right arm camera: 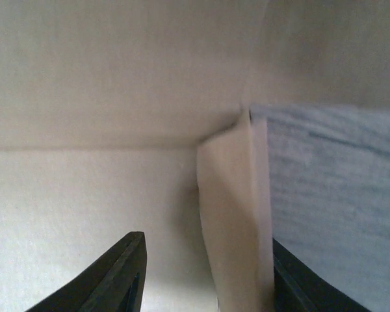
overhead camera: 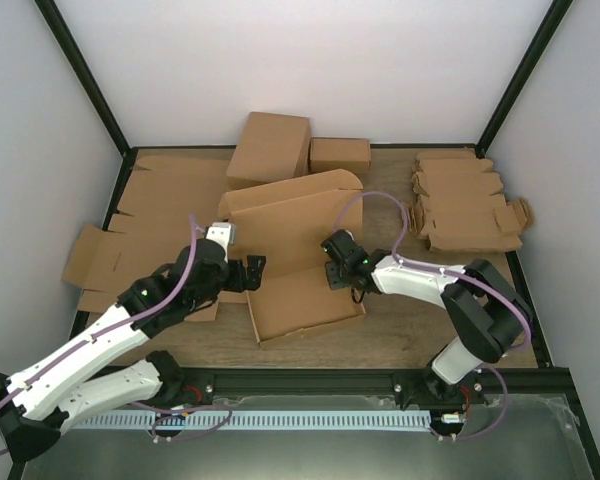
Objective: Fold the paper box
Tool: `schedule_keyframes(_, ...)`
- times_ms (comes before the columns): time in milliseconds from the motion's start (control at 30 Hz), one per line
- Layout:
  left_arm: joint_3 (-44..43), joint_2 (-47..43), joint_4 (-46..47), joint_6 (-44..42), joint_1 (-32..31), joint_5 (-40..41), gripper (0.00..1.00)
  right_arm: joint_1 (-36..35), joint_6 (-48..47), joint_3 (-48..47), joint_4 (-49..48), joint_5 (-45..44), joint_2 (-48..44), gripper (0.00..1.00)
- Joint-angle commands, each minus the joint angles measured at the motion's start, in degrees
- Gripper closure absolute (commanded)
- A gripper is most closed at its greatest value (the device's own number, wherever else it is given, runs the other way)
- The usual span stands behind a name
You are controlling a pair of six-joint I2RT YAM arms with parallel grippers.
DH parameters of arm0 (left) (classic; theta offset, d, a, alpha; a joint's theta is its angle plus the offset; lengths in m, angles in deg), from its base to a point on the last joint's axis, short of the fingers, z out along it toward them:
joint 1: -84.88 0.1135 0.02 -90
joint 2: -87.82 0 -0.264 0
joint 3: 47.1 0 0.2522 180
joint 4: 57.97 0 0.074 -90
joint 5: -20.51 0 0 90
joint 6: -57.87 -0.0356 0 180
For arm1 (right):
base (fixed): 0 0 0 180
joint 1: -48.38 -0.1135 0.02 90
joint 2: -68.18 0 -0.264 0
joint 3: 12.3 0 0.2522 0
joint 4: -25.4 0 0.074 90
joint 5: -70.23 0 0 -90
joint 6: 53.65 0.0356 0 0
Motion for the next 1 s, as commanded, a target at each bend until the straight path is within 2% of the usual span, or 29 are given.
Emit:
schedule_keyframes(0,1.21,-1.40,0.98,0.73,0.22,-0.44,0.00,1.72,-1.04,-4.74,-2.38,0.73,2.98,0.54)
schedule_keyframes(100,1.65,-1.97,1.03,0.85,0.33,-0.59,0.00,2.40,-1.44,-6.28,-2.63,0.30,4.55,0.55)
schedule_keyframes(300,1.90,-2.45,0.50,0.90,0.33,-0.33,0.00,2.64,-1.86,-8.00,-1.96,-1.34,7.03,0.68)
schedule_keyframes(467,1.97,-2.66,0.50,0.90,0.36,-0.35,0.00,2.64,-2.23,-7.65,-0.93,-1.97,7.48,0.70)
schedule_keyframes(567,2.20,-2.61,0.66,0.80,0.39,-0.35,0.00,2.64,-2.58,-7.38,-0.60,-2.03,7.58,0.82)
schedule_keyframes(667,2.28,-2.47,0.78,0.85,0.36,-0.60,0.00,2.64,-2.68,-7.75,0.12,-2.43,8.08,0.99)
schedule_keyframes(967,1.89,-3.15,-3.39,4.89,0.35,-3.79,0.00,2.64,-1.60,-7.13,-0.44,-5.34,6.86,0.99)
